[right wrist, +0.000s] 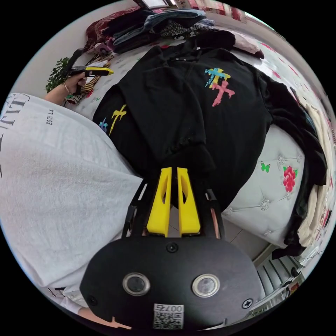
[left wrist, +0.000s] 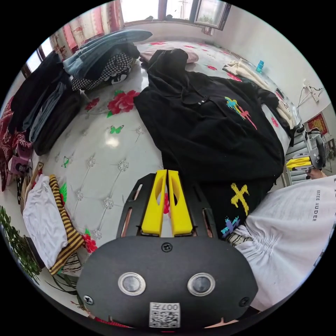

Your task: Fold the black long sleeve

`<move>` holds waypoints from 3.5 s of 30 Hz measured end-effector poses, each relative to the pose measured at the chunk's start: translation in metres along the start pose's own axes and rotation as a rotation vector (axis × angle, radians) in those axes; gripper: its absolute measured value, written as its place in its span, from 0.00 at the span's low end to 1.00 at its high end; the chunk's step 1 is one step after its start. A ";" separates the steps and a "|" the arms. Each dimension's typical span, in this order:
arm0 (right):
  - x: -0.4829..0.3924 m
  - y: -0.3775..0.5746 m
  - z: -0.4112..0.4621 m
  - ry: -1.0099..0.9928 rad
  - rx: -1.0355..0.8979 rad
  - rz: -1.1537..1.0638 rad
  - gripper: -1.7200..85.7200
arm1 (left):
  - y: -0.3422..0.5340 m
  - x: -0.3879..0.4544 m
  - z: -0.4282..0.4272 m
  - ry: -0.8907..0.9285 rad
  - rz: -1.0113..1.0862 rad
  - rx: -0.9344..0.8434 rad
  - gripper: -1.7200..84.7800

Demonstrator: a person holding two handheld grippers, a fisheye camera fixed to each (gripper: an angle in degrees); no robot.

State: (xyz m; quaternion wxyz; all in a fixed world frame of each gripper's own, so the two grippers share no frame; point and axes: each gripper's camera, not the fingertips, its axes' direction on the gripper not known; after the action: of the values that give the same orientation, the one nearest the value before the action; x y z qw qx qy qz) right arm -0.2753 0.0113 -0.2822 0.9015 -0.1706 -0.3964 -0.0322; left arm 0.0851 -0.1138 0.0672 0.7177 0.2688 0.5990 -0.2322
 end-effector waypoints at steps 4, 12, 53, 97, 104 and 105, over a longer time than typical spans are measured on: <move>0.024 -0.010 -0.009 -0.037 0.086 0.063 0.02 | -0.074 -0.013 0.002 0.012 0.035 0.071 0.01; 0.048 -0.047 0.043 -0.099 0.010 0.160 0.02 | -0.197 -0.028 0.086 -0.097 0.056 -0.105 0.01; 0.512 0.254 -0.103 -0.298 1.040 1.165 0.03 | -0.075 0.206 0.104 0.509 0.334 -0.249 0.01; -0.140 -0.108 0.072 -0.482 0.107 -0.717 0.08 | 0.274 0.034 -0.055 0.314 -0.589 0.111 0.02; -0.071 -0.143 0.093 -0.182 0.129 -0.335 0.10 | 0.241 0.024 -0.052 0.282 -0.536 0.174 0.10; -0.071 -0.145 0.099 -0.182 0.104 -0.334 0.10 | 0.233 0.024 -0.050 0.273 -0.522 0.169 0.10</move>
State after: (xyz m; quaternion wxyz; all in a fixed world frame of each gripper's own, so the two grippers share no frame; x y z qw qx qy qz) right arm -0.4219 -0.0977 -0.2306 0.8517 -0.0577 -0.5002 -0.1451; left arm 0.2057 0.0934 0.0620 0.5216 0.1932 0.7173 -0.4196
